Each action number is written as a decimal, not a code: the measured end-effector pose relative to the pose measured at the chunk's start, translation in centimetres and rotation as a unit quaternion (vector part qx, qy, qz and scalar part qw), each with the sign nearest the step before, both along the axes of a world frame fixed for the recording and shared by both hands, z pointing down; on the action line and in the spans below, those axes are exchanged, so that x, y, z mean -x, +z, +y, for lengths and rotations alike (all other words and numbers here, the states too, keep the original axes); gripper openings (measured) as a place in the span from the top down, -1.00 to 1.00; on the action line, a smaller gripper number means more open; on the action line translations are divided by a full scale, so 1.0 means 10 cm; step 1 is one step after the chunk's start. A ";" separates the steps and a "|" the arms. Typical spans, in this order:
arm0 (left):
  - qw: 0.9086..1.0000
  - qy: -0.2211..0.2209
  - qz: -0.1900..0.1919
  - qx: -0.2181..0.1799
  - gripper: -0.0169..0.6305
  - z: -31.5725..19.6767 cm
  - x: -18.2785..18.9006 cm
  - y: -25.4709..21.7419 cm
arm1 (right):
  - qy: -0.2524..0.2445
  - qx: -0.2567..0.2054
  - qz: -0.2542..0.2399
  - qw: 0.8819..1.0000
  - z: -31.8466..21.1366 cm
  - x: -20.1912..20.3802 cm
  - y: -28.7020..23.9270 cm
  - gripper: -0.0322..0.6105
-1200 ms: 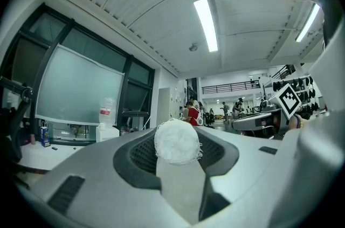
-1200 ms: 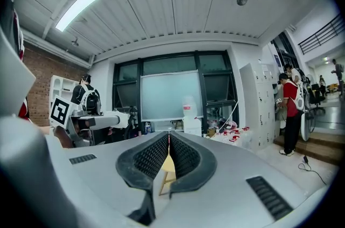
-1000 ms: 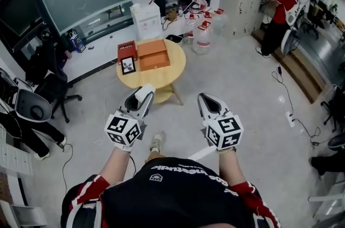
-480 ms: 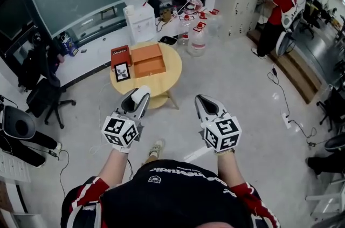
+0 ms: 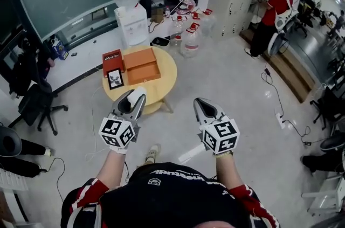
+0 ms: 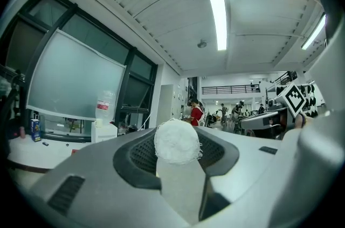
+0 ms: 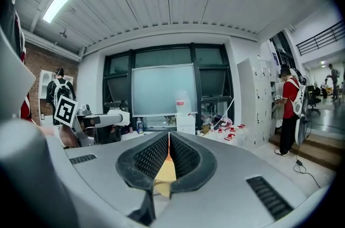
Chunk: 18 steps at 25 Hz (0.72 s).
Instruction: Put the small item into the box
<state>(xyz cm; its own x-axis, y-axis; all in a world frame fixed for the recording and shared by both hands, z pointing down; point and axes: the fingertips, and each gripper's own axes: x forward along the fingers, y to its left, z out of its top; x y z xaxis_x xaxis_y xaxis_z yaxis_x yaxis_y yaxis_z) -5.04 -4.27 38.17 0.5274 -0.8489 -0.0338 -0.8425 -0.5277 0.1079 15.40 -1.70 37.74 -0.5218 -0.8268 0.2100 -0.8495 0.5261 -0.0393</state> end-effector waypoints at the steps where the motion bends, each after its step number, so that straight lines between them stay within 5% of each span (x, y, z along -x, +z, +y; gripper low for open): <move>1: 1.000 0.001 0.001 0.000 0.37 -0.06 0.01 0.01 | 0.002 0.001 0.001 1.000 -0.05 0.00 0.00 0.80; 18: 0.999 0.017 0.022 0.017 0.37 -1.25 0.31 0.06 | 0.031 0.022 0.025 0.999 -1.03 0.18 -0.03 0.80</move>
<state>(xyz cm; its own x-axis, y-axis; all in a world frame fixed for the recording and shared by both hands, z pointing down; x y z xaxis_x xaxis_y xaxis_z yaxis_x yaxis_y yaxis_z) -8.16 -16.78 38.73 0.5544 -0.8317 -0.0297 -0.8181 -0.5513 0.1636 13.62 -11.96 37.42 -0.4573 -0.8470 0.2710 -0.8820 0.4709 -0.0168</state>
